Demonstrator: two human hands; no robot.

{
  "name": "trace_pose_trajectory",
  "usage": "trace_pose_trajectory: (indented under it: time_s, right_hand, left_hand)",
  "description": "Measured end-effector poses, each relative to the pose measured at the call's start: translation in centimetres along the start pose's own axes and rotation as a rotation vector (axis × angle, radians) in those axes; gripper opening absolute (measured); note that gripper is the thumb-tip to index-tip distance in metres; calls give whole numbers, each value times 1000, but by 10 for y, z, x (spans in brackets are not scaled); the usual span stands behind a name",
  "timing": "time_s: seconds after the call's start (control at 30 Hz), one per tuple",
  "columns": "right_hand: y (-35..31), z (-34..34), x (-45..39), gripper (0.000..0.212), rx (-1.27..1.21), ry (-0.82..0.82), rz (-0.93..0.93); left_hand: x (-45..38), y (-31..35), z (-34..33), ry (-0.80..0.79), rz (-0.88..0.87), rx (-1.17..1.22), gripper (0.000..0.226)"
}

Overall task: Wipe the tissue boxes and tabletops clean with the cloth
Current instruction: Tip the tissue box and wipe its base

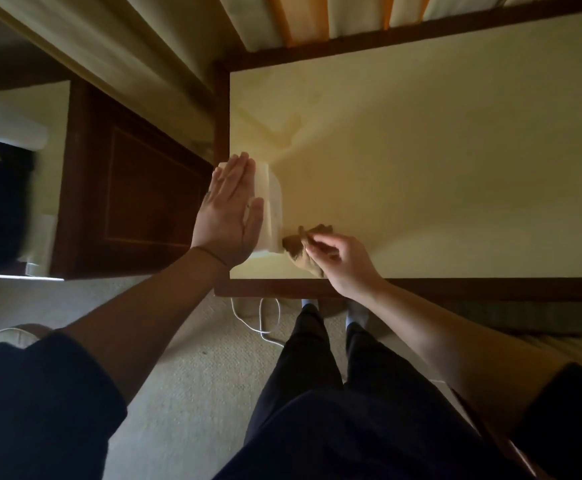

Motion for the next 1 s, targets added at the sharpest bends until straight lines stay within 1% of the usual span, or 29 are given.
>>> trace_pose_trajectory:
  time_s: [0.23,0.33,0.4,0.5,0.53,0.6,0.63,0.67,0.73,0.77,0.8,0.87,1.0]
  right_hand:
    - [-22,-25,-20,34,-217,198,87]
    - [-35,-37,-29,32,-257,277,114]
    - [-35,-43,-35,30,-368,256,98]
    - [-20,-42,-43,44,-424,189,107]
    - [-15,-42,-45,46,-442,168,116]
    - [-14,-45,-48,43,-507,140,132]
    - [-15,-45,-47,43,-512,155,162]
    - [-16,-45,-47,43,-482,177,193]
    - [-13,-47,-46,46,-294,203,245]
    - [-13,-49,-45,49,-201,190,281]
    - [-12,-54,-45,51,-158,155,302]
    - [-11,-64,-44,55,-151,95,331]
    - [-20,-79,-53,57,-228,85,364]
  left_hand:
    - [-1,1,-1,17,-12,-15,60]
    - [-1,1,0,16,-5,-5,60]
    - [-1,2,0,15,0,-5,60]
    - [-1,2,0,14,-1,-2,60]
    - [-1,2,-1,15,-1,-7,60]
    - [-2,2,-1,19,0,-16,59]
    - [-1,2,-1,21,3,-12,59]
    - [-2,2,-1,19,7,-5,59]
    - [-2,3,-1,8,15,2,59]
    - [-2,3,-1,2,16,2,59]
    - [-2,3,-1,-1,14,1,60]
    - [-2,3,0,-2,12,-1,60]
    - [-3,4,0,-4,10,-1,58]
Point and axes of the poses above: each hand's wrist, its own x-axis away from the middle knuckle, its own z-axis out of the back of the hand, y = z × x, the point moved 4 cm from there along -x, towards the middle knuckle, and after that the axes turned 11 degrees about -y, right-handed, at the moved point
